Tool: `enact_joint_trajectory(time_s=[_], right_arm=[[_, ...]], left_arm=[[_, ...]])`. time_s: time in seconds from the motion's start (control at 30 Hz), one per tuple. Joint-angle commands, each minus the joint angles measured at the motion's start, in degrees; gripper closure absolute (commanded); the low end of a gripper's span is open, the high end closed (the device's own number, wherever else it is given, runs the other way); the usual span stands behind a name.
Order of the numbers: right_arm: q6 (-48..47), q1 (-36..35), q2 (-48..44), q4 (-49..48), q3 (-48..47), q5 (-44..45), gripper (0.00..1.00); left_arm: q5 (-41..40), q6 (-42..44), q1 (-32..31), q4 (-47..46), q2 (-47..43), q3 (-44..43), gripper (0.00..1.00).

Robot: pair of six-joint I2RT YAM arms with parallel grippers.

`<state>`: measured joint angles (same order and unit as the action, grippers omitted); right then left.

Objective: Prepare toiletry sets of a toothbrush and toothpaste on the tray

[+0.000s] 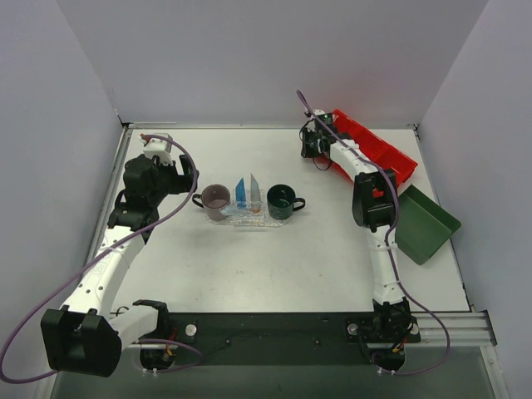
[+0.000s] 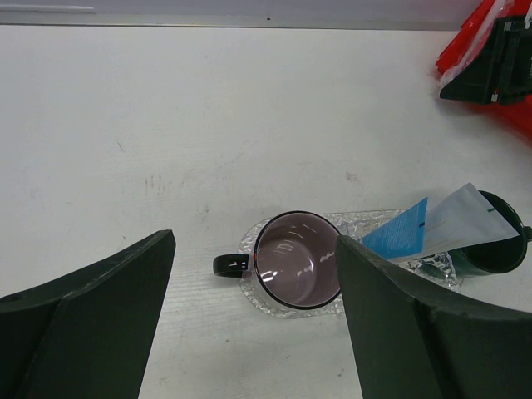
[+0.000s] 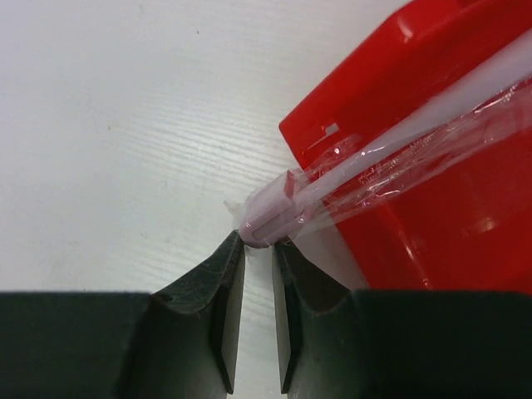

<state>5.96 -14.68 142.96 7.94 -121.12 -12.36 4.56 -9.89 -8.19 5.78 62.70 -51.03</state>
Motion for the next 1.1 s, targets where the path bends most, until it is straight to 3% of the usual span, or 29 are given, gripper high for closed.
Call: enact_joint_trajectory(time_s=[0.0,0.23,0.67,1.07], right_arm=[[0.5,0.1,-7.9,-2.5,3.9,1.3,0.86],[1.9,0.6,-14.3,-5.0,10.2,0.7,1.0],[5.4,1.6,-22.2,-7.5,18.9,-3.9,1.0],[7.2,1.6,-36.3,-7.5,25.4,-10.0,1.0]], left_arm=[[0.5,0.2,0.1,-2.6,-0.1,-0.9,0.12],[0.5,0.0,0.1,-2.8,-0.2,-0.8,0.12],[3.1,0.1,0.1,-3.8,-0.3,-0.5,0.12],[8.5,2.3,-1.2,-7.5,-2.5,0.7,0.15]])
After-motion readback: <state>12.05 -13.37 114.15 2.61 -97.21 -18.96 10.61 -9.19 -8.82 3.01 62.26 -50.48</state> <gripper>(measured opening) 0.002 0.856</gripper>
